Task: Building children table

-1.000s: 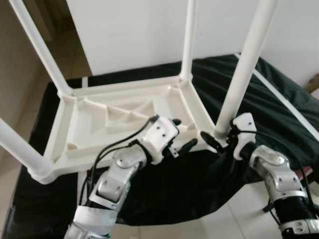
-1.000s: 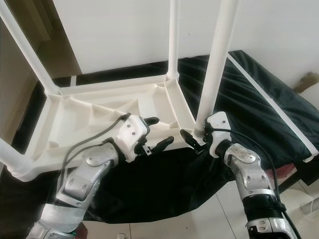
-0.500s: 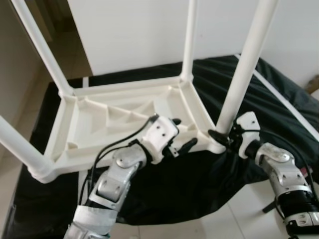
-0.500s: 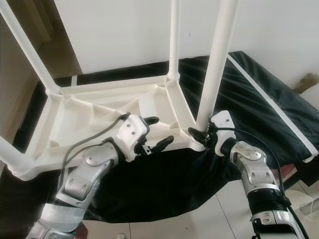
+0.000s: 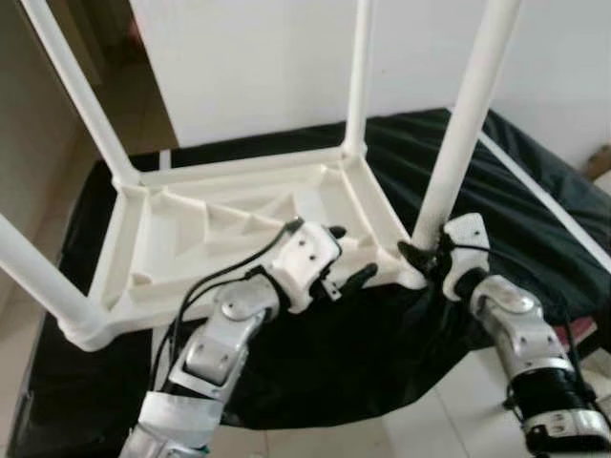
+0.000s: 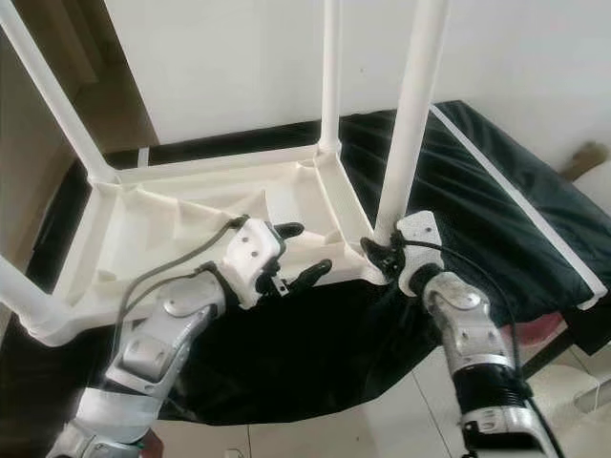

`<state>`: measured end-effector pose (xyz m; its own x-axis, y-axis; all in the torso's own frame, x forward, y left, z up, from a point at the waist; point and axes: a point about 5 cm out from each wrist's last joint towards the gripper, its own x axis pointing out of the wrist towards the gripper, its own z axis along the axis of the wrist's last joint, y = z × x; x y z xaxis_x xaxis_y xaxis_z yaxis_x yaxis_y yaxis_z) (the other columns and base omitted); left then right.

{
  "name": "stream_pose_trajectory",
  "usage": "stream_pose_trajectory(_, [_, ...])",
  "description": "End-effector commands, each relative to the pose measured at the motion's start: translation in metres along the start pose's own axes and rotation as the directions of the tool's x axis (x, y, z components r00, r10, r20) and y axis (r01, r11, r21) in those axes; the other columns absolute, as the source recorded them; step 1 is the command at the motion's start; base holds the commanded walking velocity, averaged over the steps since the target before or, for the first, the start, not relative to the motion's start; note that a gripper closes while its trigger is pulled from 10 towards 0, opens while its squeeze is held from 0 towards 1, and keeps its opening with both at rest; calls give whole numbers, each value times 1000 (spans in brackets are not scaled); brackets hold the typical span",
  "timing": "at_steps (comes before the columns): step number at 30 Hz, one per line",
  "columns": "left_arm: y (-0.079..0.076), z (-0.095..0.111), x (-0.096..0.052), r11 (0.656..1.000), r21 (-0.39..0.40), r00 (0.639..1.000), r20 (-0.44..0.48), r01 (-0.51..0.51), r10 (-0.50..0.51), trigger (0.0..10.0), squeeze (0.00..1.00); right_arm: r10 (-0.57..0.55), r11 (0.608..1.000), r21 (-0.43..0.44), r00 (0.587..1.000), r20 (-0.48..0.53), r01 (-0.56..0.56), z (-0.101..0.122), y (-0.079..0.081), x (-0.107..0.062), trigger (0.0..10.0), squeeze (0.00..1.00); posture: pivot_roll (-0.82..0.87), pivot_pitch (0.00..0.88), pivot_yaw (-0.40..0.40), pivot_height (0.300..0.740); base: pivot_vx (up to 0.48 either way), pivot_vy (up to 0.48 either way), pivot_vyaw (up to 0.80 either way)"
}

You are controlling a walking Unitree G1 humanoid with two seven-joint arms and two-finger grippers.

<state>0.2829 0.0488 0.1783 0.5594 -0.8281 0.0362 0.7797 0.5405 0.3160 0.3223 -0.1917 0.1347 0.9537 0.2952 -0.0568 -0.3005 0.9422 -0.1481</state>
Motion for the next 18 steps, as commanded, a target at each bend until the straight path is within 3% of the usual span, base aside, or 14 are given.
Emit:
stream_pose_trajectory(1, [-2, -1, 1, 1000, -4, 1000, 3, 11, -11, 10000, 0, -37, 999, 10, 999, -30, 38, -5, 2, -1, 10000, 0, 8, 0, 48, 740, 0, 0, 0])
stream_pose_trajectory(8, [-4, -1, 1, 1000, -12, 1000, 5, 15, -15, 10000, 0, -148, 988, 43, 988, -32, 150, -2, 7, 2, 10000, 0, 4, 0, 47, 740, 0, 0, 0])
stream_pose_trajectory(12, [-4, -2, 2, 1000, -14, 1000, 3, 17, -17, 10000, 0, -350, 928, 114, 935, -56, 355, -2, 17, 7, 10000, 0, 0, 0, 47, 740, 0, 0, 0])
stream_pose_trajectory(16, [-5, -2, 2, 1000, -17, 1000, 3, 18, -18, 10000, 0, -403, 903, 134, 912, -71, 409, -4, 25, 8, 10000, 0, 1, 0, 48, 740, 0, 0, 0])
stream_pose_trajectory(18, [-6, -4, 1, 1000, -15, 1000, -3, 22, -22, 10000, 0, -473, 861, 159, 876, -97, 483, -3, 33, 11, 10000, 0, 4, 0, 54, 740, 0, 0, 0])
